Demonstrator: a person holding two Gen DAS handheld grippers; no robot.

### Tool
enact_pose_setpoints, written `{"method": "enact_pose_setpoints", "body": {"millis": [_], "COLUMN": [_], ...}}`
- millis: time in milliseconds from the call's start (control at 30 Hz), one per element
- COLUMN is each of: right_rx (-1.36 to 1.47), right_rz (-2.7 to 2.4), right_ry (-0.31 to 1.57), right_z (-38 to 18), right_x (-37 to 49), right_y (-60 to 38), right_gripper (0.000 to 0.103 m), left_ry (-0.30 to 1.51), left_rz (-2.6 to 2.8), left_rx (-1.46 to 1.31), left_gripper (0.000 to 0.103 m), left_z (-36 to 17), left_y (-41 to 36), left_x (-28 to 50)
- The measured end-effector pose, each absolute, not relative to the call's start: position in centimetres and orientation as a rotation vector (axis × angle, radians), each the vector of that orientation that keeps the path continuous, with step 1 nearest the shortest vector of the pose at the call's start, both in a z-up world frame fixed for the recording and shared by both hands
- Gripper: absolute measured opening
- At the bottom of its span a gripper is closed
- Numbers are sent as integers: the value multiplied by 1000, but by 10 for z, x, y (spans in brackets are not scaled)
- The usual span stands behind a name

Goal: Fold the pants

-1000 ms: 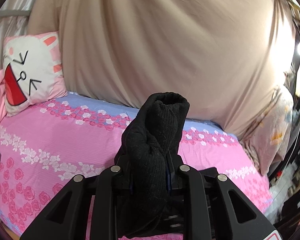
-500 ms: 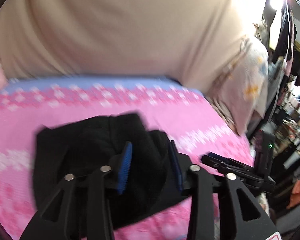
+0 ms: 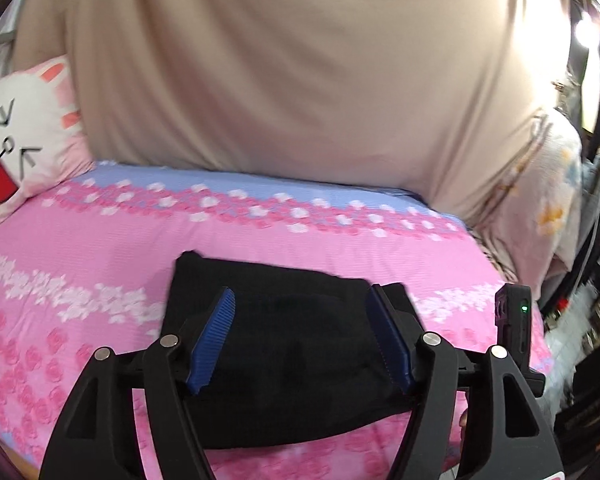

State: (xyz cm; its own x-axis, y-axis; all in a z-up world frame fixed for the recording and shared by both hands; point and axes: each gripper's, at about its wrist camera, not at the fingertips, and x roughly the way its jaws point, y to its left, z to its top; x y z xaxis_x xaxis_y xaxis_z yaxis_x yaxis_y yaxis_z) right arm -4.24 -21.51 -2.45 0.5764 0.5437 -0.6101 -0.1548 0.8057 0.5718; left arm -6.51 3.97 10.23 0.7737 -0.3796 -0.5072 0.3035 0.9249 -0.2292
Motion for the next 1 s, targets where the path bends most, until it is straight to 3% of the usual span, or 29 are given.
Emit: {"method": "enact_pose_setpoints", "body": {"millis": [67, 100, 133, 233, 400, 533, 600, 767, 833, 967, 1000], "right_rx": [503, 486, 463, 451, 365, 379, 473, 450, 466, 425, 404], "right_rz": [446, 442, 439, 462, 397, 237, 249, 219, 225, 259, 256], "right_ry": [874, 862, 860, 741, 560, 814, 802, 741, 720, 710, 715], "right_z": [-31, -31, -28, 16, 76, -13, -37, -9, -1, 13, 13], "right_x": [-34, -32, -31, -39, -80, -66, -76, -89, -90, -66, -58], "right_y": [-203, -194, -187, -186, -215, -240, -252, -259, -264, -260, -259], "right_gripper": [88, 68, 30, 19, 18, 22, 25, 43, 62, 64, 69], "left_ry": [604, 616, 624, 635, 610, 669, 713, 768, 789, 826, 830], "left_rz": [-360, -349, -338, -314, -296, -310, -329, -325, -316, -300, -299], "left_rx": [-165, -175, -182, -198, -218, -235, -249, -236, -242, -245, -241], "left_gripper": [66, 66, 66, 66, 66, 66, 66, 66, 66, 66, 66], "left_z": [94, 90, 88, 86, 88, 68, 56, 36, 27, 12, 10], "left_y": [53, 59, 63, 73, 89, 85, 79, 69, 69, 69, 67], "left_x": [-61, -59, -60, -59, -66, -56, -48, -41, -39, -36, -37]}}
